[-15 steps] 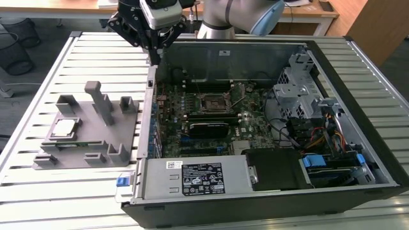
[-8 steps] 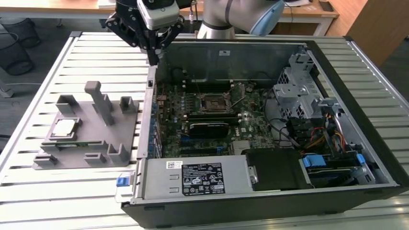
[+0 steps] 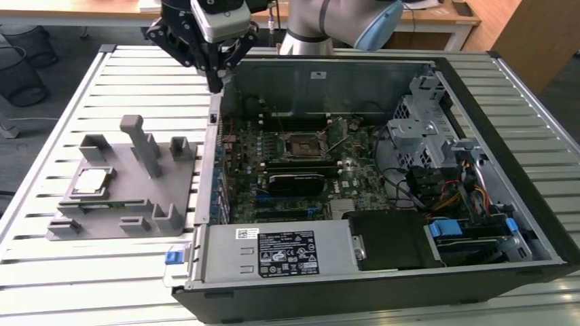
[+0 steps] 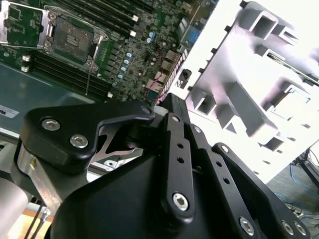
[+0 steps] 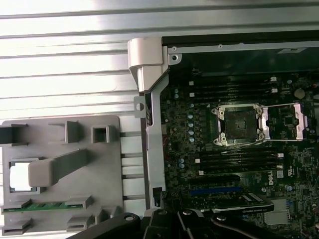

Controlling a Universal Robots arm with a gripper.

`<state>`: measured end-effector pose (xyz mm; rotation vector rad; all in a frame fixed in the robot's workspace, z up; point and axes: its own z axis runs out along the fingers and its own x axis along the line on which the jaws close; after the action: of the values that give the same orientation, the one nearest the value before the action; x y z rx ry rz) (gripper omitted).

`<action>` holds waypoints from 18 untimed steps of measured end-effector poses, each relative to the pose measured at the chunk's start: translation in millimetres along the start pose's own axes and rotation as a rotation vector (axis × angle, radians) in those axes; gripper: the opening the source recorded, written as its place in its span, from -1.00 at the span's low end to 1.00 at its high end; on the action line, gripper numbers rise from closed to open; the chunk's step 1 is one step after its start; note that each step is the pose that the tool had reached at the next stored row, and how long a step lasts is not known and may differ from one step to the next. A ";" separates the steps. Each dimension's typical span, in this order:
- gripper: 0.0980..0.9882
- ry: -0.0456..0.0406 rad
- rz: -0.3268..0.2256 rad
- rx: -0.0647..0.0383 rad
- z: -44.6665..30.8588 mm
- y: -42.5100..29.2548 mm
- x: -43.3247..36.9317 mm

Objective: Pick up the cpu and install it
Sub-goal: 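Reach for the cpu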

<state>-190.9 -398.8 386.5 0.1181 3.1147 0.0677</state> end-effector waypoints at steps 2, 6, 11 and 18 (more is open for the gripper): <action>-0.98 0.0001 0.000 0.000 0.1 -0.1 0.8; -0.98 0.0003 0.000 0.000 0.3 -0.2 2.6; -0.98 0.0005 0.000 0.000 0.7 -0.4 4.8; -0.98 0.0007 0.000 0.000 1.1 -0.7 8.0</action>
<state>-198.9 -398.8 385.1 0.1182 3.1154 0.0677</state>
